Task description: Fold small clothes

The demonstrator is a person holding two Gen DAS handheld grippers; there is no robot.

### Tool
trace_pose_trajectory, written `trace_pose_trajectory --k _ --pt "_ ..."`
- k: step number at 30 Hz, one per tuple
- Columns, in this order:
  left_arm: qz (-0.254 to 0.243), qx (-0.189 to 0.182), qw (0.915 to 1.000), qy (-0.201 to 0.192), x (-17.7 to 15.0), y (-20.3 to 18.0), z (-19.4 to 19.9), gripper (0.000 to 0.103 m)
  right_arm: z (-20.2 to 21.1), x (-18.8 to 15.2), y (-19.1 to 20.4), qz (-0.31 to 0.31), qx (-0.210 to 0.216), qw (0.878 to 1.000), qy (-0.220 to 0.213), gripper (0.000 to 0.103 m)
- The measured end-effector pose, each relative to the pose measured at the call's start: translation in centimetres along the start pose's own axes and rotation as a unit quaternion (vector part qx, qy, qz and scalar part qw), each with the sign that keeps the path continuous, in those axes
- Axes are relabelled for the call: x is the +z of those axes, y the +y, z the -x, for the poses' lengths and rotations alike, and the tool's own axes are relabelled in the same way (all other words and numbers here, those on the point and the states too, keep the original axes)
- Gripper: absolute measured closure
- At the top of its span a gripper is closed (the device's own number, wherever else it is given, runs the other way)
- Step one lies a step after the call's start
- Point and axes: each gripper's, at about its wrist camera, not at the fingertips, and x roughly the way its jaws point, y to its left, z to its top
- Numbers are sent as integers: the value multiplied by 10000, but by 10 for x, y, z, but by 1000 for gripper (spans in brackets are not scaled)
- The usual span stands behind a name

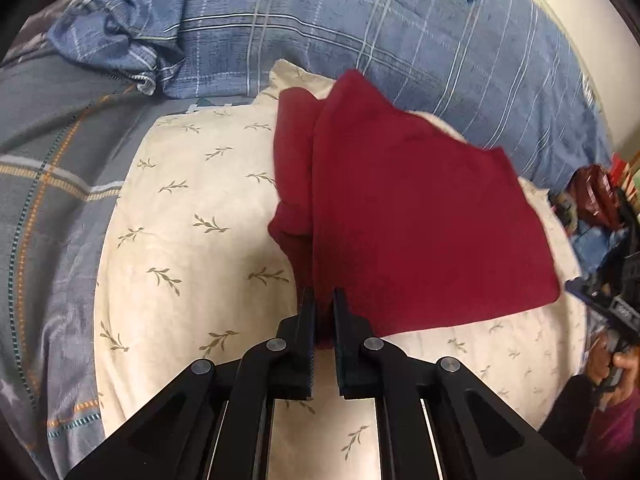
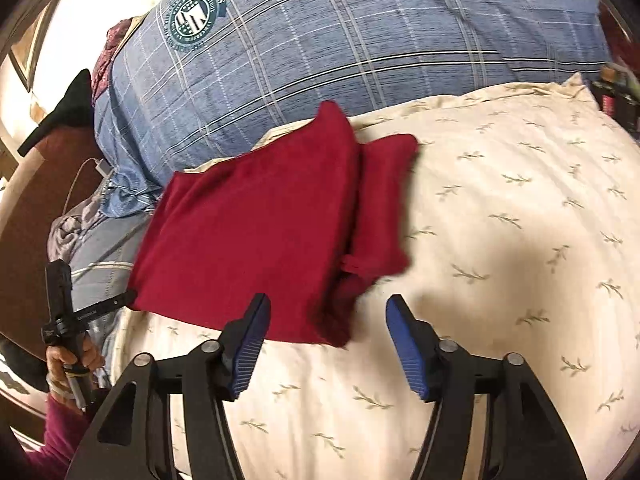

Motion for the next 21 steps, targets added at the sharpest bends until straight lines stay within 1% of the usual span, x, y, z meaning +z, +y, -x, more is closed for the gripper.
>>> trace_pose_trajectory --k 3,7,8,10,11,14,17,18,20,21 --pt "61 43 10000 -1 2 -5 -3 97 -6 -3 0 34 77 9999 74 39" --pt "137 62 9999 22 2 -4 -5 97 -21 2 7 223 186 9996 26 40" --pt "127 81 9999 20 2 -5 -5 97 -29 5 7 231 137 9996 38 43" --pt "107 121 9999 21 2 -8 -4 97 -42 7 6 196 65 9997 129 71" --pt "99 124 9999 18 2 -8 -2 97 -45 7 7 252 16 9995 169 90" --pt "66 21 10000 -53 0 -7 10 97 -31 3 12 519 -47 9986 29 96" --pt "-107 105 9999 -86 -6 -8 16 97 -8 -6 11 680 -158 9975 -75 101" --pt "-118 136 9998 -54 -7 -8 13 96 -8 -9 9 721 -251 9971 -11 103" --pt "-116 294 9995 46 -8 -8 2 96 -14 -12 2 779 -651 9947 129 103" --pt "-86 339 9994 66 -7 -9 -2 96 -15 -12 -2 714 -730 9947 144 103"
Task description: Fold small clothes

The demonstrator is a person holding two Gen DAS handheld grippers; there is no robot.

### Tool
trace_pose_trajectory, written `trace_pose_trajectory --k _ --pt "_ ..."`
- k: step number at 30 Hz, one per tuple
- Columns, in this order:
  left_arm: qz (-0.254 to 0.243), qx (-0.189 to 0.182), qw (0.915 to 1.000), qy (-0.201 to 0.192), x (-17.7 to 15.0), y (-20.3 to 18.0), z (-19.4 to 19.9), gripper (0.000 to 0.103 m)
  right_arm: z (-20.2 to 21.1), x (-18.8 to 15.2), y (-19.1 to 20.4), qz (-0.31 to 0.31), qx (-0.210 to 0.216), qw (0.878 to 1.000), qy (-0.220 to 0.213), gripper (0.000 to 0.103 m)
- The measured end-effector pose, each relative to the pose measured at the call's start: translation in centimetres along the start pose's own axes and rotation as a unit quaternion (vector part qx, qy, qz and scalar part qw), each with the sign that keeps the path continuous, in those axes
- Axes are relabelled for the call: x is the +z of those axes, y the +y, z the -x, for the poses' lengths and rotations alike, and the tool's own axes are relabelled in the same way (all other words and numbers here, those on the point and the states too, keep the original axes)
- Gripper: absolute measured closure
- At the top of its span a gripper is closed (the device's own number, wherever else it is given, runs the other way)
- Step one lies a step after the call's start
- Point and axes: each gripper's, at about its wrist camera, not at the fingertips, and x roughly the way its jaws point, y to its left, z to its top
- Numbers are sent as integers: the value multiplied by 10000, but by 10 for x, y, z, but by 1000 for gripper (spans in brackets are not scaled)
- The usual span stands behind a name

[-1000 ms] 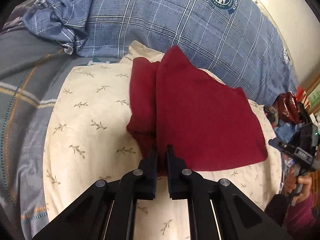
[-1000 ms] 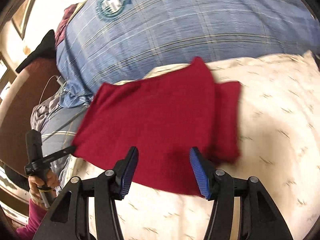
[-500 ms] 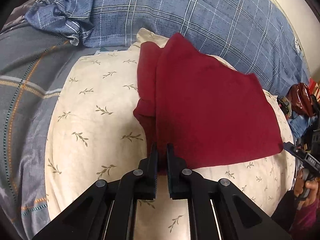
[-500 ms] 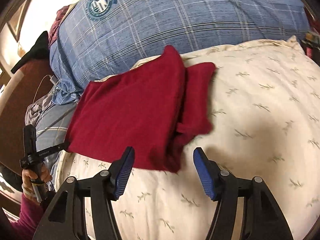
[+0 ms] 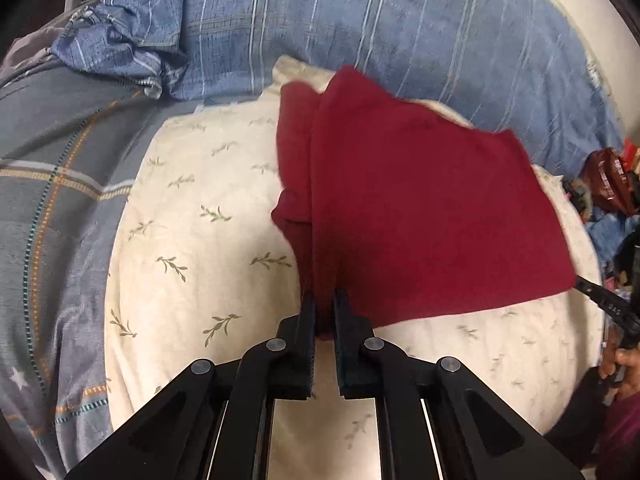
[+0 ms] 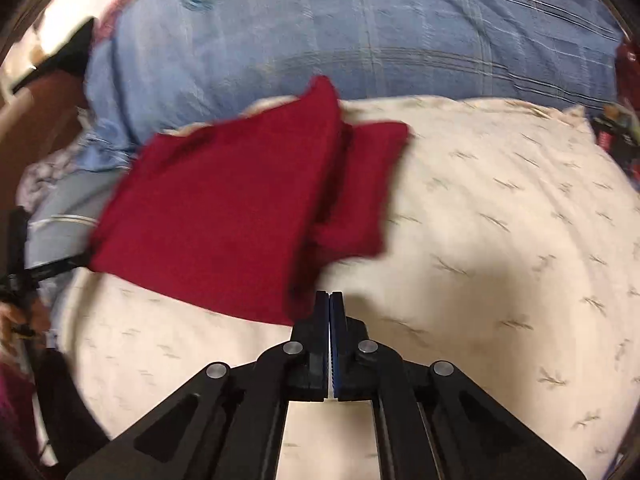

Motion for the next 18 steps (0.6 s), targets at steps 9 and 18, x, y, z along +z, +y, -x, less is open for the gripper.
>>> trace_pose_trajectory --k 9,18 --pt "273 414 9967 -642 34 -9 22 59 20 41 9 -349 404 9960 -717 47" --pt "535 1053 9896 -815 96 -22 -39 56 -78 127 59 -274 482 9978 -369 48"
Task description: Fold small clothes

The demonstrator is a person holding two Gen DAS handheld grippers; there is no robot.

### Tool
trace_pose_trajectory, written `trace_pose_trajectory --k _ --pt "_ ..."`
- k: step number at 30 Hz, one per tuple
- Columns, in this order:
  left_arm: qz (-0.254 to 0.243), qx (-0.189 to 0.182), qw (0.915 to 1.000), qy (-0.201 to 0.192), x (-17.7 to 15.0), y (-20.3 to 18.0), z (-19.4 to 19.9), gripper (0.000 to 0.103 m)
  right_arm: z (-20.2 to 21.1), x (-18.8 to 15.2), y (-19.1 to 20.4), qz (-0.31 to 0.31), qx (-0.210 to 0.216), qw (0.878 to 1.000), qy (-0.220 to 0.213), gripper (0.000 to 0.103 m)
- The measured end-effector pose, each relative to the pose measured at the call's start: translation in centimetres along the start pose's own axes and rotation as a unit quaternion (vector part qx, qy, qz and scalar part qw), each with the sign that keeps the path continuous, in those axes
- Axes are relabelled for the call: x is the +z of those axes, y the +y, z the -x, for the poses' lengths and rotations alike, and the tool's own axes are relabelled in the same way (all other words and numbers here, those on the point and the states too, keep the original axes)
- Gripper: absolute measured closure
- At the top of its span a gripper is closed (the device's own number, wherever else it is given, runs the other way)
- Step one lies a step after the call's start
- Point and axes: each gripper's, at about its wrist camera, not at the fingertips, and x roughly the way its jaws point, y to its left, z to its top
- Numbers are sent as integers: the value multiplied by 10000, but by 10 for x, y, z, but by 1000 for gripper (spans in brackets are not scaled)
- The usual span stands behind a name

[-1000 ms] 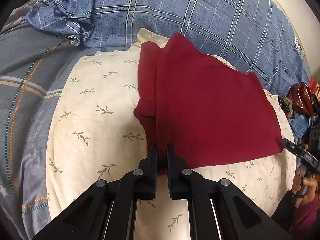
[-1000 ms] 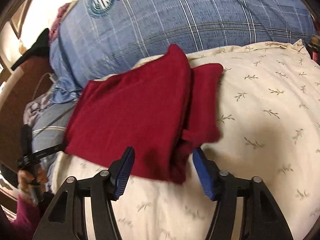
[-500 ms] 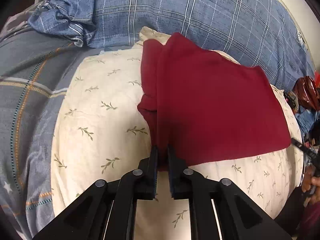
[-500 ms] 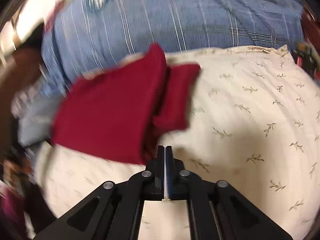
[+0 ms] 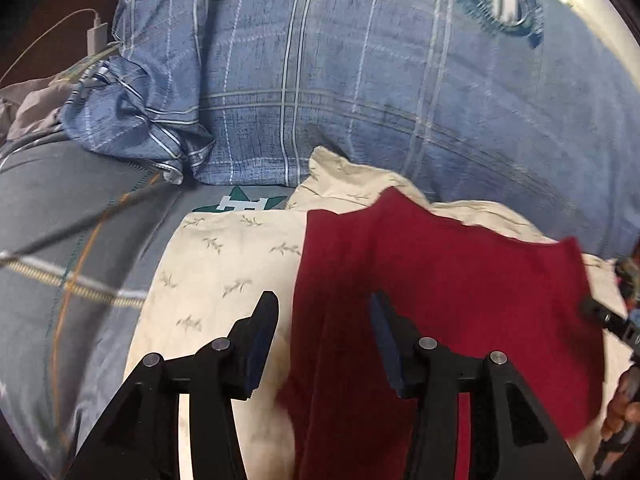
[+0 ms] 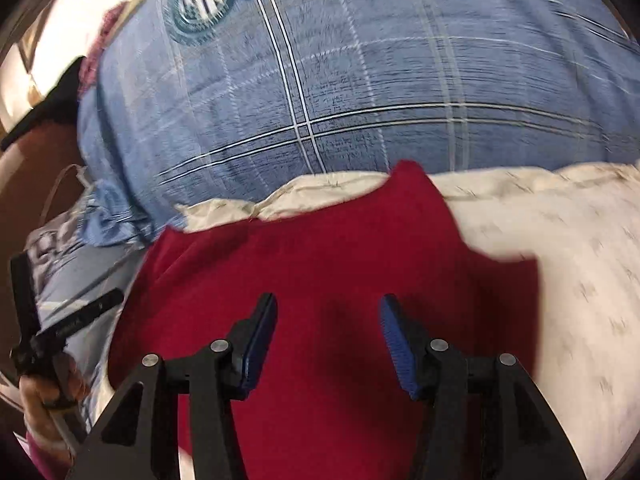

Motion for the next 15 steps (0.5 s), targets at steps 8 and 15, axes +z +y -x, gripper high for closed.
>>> trace_pose_trajectory --k 8,15 --pt "78 241 9994 214 13 0 -61 49 -70 38 -33 -255 -1050 9940 192 49" --pt "171 193 9995 207 17 6 -65 46 -55 31 -22 -165 -1079 9940 -98 47"
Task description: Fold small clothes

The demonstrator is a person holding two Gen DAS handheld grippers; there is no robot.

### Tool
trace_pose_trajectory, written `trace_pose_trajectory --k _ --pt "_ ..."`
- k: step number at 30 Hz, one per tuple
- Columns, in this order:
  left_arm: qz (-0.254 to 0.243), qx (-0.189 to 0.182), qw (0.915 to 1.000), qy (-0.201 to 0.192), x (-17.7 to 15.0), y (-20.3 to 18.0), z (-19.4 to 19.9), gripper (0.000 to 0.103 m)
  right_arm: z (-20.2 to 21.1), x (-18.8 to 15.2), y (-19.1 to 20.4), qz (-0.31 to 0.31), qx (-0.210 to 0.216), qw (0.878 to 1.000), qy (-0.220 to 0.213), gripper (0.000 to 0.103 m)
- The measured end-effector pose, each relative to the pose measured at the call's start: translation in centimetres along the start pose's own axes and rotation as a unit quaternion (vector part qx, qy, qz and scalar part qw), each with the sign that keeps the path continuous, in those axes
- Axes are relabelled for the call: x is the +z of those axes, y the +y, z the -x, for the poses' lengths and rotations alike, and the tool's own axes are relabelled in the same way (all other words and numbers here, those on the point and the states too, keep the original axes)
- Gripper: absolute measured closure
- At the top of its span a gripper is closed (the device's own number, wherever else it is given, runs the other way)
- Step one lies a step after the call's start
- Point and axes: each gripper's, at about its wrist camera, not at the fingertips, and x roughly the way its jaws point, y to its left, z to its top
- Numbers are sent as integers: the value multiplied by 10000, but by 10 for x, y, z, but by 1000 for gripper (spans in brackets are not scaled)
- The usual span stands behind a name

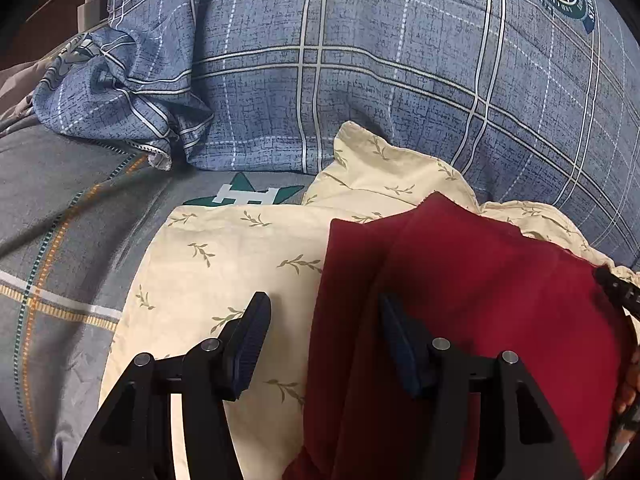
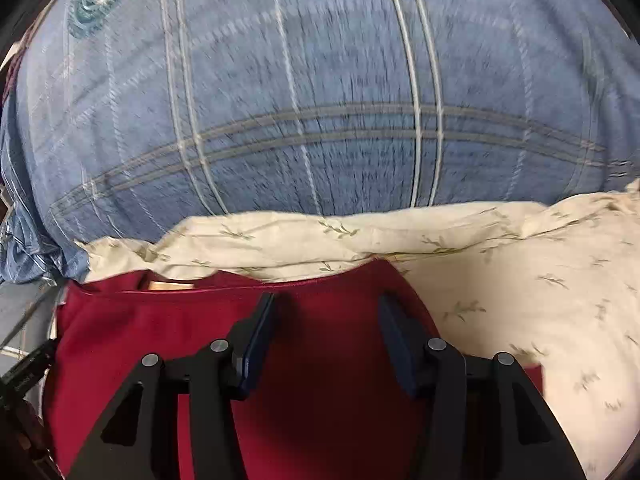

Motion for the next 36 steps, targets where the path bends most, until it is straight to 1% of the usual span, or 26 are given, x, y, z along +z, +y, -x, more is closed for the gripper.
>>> trace_pose_trajectory --k 2,5,8,9,11,12,14,16,17,20,23,25,28,29,30,32,34,35,36 --pt "43 -38 10000 -75 0 0 13 46 19 -4 18 107 419 9990 -92 46" --pt "-19 58 9998 -168 -7 1 33 48 30 -7 60 483 1093 9928 87 46" --pt "-146 199 9996 -124 -18 7 48 48 30 -12 111 937 1525 9836 209 47" --pt "-123 245 9995 -141 -20 9 54 48 27 -13 128 1100 1592 9808 224 50" --pt "-117 365 9991 -201 -27 15 65 48 16 -15 164 1460 1627 9755 261 52" --pt "-129 434 9987 -226 -31 17 71 48 11 -16 177 1566 1628 9737 286 56" --pt "-151 578 9979 -249 -40 20 79 47 -8 -14 212 1705 1682 9700 411 59" --pt "-175 716 9970 -249 -46 24 82 47 -18 -18 230 1773 1645 9690 504 60" --pt "-150 784 9965 -265 -49 26 83 47 -27 -17 238 1779 1597 9694 559 58" --pt "-51 819 9961 -326 -52 29 79 47 -48 -21 253 1775 1474 9700 765 57" --pt "39 775 9968 -202 -51 32 65 47 -60 -25 262 1879 1308 9702 795 55" --pt "26 728 9973 -115 -49 34 57 47 -60 -24 266 1916 1262 9699 811 54" --pt "-97 741 9971 -152 -47 33 55 47 -52 -19 259 1762 1383 9705 895 55" --pt "-93 727 9972 -169 -46 33 54 47 -49 -18 255 1681 1418 9712 920 52" --pt "-76 708 9973 -178 -46 35 54 47 -47 -15 252 1584 1454 9720 952 47" --pt "-30 697 9974 -162 -46 37 53 47 -47 -15 249 1515 1378 9738 991 40" --pt "-22 674 9976 -146 -46 38 52 47 -53 -17 253 1566 1269 9743 1003 39" --pt "-32 675 9976 -163 -47 38 53 47 -57 -19 256 1629 1225 9740 989 41" --pt "-49 688 9975 -180 -48 38 54 47 -61 -23 261 1763 1127 9734 935 53"
